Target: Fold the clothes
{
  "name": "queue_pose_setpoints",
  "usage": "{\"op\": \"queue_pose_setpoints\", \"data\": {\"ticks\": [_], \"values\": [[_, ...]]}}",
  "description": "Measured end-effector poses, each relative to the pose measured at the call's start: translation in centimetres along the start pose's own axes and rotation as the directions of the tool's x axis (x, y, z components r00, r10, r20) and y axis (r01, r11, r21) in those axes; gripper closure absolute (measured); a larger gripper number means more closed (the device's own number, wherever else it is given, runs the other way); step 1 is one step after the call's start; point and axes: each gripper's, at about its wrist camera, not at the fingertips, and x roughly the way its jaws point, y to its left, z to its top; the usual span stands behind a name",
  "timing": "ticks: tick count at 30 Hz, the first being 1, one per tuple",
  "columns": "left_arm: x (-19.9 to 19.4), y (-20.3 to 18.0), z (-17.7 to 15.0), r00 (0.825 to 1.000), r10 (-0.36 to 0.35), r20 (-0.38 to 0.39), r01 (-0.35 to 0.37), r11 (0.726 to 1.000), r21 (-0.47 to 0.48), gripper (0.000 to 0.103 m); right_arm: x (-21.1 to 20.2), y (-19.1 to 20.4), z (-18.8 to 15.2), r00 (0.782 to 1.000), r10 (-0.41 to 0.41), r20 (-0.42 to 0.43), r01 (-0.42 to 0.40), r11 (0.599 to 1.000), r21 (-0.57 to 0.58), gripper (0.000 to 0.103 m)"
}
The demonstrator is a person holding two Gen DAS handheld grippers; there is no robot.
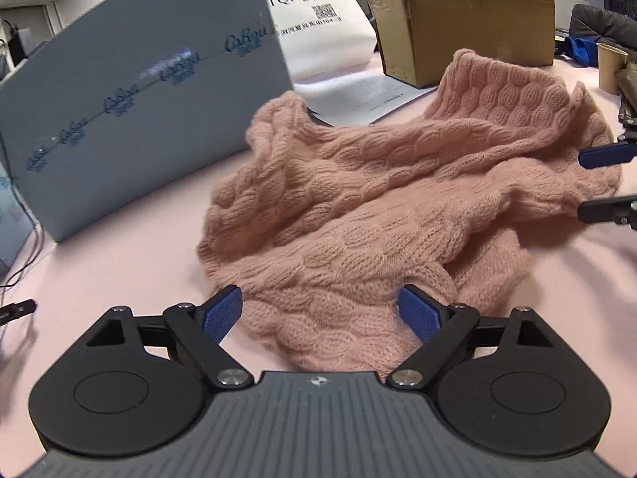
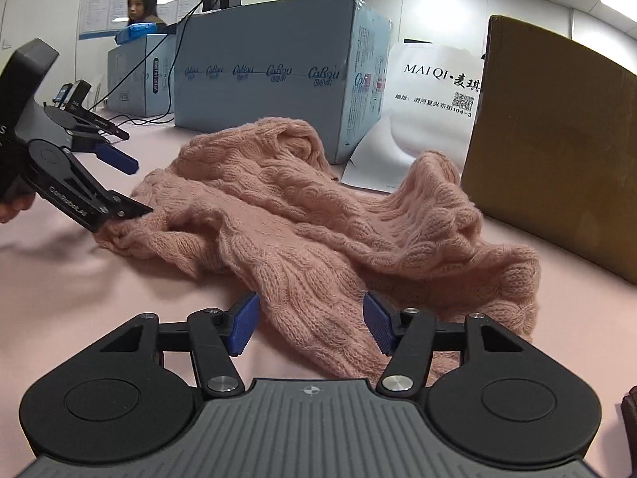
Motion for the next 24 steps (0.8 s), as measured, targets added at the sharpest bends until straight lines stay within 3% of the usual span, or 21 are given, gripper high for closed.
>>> {"op": "queue_pose_setpoints", "data": {"ticks": [4,8,10,13,14,15,16,17,18,20,24], "values": [[-2.0,1.2,-1.0,0.999,-0.052,-0.009,0.052,0.998,-0.046,0.017,0.2,-0.2,-0.3,1.000,0.002,-0.027,-0.003,1.000,-0.027,0.047],[-0.9,-0.2,-0.7,0.993,-0.105,-0.051,0.103,0.994,-0.039,0.016,0.9,0.0,-0.1,0.999,-0.003,-0.035,0.002,0.999,-0.033,0.047],[0.7,-2.2,-0.7,0.991,-0.104,-0.082,0.105,0.995,-0.001,0.016,0.9,0.0,0.0,1.000,-0.010,-0.029,0.009,1.000,-0.027,0.048],[1.2,-3.4,-0.6,0.997,-0.066,-0.036,0.065,0.998,-0.005,0.014,1.1,-0.1,0.1,0.998,-0.039,-0.040,0.038,0.999,-0.023,0.048],[1.5,-3.3,-0.5,0.997,-0.064,-0.035,0.063,0.998,-0.026,0.018,1.3,0.0,0.1,0.998,-0.040,-0.050,0.038,0.999,-0.027,0.051],[1.7,-2.9,-0.5,0.996,-0.083,-0.037,0.080,0.994,-0.072,0.035,1.5,0.1,0.0,0.997,-0.040,-0.063,0.038,0.999,-0.035,0.055],[1.9,-2.5,-0.5,0.995,-0.094,-0.035,0.090,0.990,-0.111,0.042,1.8,0.2,0.0,0.996,-0.041,-0.076,0.038,0.998,-0.043,0.065],[1.8,-2.2,-0.5,0.996,-0.085,-0.030,0.080,0.988,-0.135,0.062,1.9,0.3,0.0,0.995,-0.065,-0.077,0.062,0.997,-0.041,0.079],[1.8,-2.0,-0.6,0.998,-0.060,-0.027,0.056,0.988,-0.142,0.088,1.9,0.3,0.0,0.993,-0.090,-0.078,0.088,0.995,-0.038,0.085],[1.5,-1.9,-0.5,1.000,0.015,-0.019,-0.018,0.988,-0.151,0.090,1.9,0.3,0.0,0.990,-0.121,-0.073,0.120,0.993,-0.025,0.092],[1.1,-1.1,-0.2,1.000,0.016,0.019,-0.012,0.976,-0.218,0.091,1.0,0.2,0.3,0.994,-0.113,-0.006,0.113,0.994,-0.010,0.094]]}}
